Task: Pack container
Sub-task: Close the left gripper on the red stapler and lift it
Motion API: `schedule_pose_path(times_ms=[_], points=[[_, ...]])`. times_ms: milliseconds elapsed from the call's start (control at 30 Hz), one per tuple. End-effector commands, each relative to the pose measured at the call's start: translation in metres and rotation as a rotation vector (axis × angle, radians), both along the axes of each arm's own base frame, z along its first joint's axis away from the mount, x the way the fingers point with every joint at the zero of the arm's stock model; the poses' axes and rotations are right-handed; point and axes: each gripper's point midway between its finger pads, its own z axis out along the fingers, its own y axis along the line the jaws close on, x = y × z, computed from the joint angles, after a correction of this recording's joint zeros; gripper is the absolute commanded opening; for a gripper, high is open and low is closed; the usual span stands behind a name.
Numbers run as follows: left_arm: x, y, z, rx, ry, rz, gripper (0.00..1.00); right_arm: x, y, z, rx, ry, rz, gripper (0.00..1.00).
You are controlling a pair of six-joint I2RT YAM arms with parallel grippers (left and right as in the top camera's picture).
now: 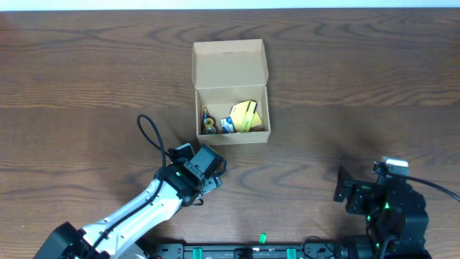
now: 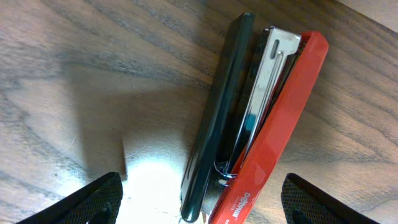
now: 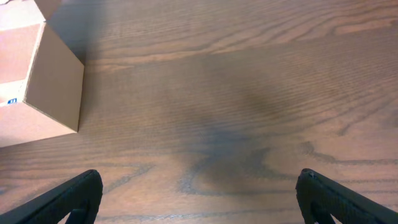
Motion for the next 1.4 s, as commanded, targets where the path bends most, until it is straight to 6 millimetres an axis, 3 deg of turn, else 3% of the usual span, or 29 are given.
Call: schedule_pose_path(times_ms=[0,467,600,733,867,1067,1233,1367], points=[[0.001,0.003,-0.006,0.027,0.004,-0.039,0.83,0.0,-0.001,0.001,-0.009,-0.004,0.002,0.99],[0.005,-0.001,-0.015,0.042,0.004,-0.081,0.69,0.0,-0.001,0.001,-0.009,-0.004,0.003,0.99],[0.005,-0.002,-0.017,0.039,0.007,-0.082,0.49,0.0,-0.001,0.001,-0.009,-0.004,0.003,0.99],[0.005,-0.002,-0.017,0.035,0.008,-0.082,0.43,0.0,-0.001,0.001,-0.009,-0.004,0.003,0.99],[0.007,-0.007,-0.016,0.014,0.003,-0.086,0.28,0.0,-0.001,0.001,-0.009,-0.004,0.003,0.99],[0.004,-0.012,-0.015,-0.017,0.018,-0.091,0.15,0.0,-0.001,0.001,-0.009,-0.004,0.002,0.99],[0.01,-0.014,0.001,-0.043,-0.038,-0.088,0.11,0.0,-0.001,0.001,-0.009,-0.004,0.003,0.99],[0.025,-0.003,0.031,-0.028,-0.18,-0.049,0.12,0.0,-0.001,0.001,-0.009,-0.004,0.003,0.99]])
